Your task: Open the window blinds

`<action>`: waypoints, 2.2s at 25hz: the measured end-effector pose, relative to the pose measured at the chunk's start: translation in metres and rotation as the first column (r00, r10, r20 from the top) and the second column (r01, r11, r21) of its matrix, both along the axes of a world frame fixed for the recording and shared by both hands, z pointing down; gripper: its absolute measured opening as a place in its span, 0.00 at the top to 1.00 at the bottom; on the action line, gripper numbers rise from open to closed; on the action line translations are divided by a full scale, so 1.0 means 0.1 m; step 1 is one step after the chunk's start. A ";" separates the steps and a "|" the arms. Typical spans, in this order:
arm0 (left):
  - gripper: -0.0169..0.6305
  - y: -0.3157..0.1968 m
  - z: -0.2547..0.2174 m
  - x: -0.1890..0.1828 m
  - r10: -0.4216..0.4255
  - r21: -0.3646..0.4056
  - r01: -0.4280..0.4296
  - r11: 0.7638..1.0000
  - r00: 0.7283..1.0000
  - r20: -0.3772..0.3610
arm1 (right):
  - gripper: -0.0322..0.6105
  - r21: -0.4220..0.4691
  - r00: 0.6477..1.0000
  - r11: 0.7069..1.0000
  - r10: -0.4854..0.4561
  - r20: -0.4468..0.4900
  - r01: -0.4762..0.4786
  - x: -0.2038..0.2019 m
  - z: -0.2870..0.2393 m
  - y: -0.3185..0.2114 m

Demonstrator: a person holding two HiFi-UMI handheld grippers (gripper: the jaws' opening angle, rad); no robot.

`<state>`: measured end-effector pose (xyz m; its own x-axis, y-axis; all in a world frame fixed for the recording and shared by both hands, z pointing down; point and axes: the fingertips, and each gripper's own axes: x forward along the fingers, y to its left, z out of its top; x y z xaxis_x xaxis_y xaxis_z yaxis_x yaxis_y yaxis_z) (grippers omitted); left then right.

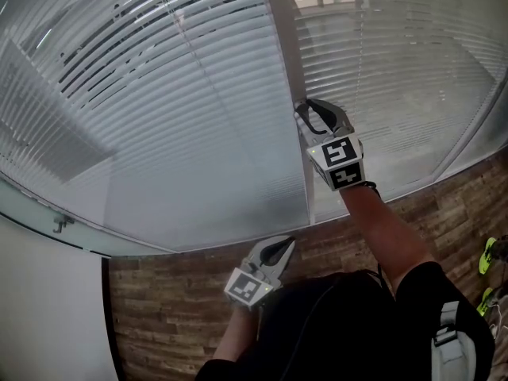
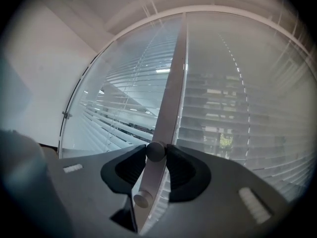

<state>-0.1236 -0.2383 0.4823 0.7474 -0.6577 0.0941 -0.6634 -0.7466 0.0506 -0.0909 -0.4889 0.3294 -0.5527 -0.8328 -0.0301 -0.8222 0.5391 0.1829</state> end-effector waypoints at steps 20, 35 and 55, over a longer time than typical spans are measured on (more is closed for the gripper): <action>0.97 0.02 0.00 -0.03 -0.001 0.003 0.001 1.000 1.000 0.016 | 0.74 -0.003 1.000 1.000 -0.005 0.017 0.005 0.02 0.06 -0.03; 0.97 0.04 0.01 -0.13 -0.027 -0.007 0.028 1.000 0.998 0.050 | 0.73 -0.030 0.988 0.987 -0.157 0.005 0.157 0.10 0.05 0.05; 0.97 -0.05 0.09 0.01 0.013 -0.029 -0.011 1.000 0.999 0.050 | 0.94 -0.058 0.653 0.752 -0.527 0.544 0.656 0.50 0.81 1.37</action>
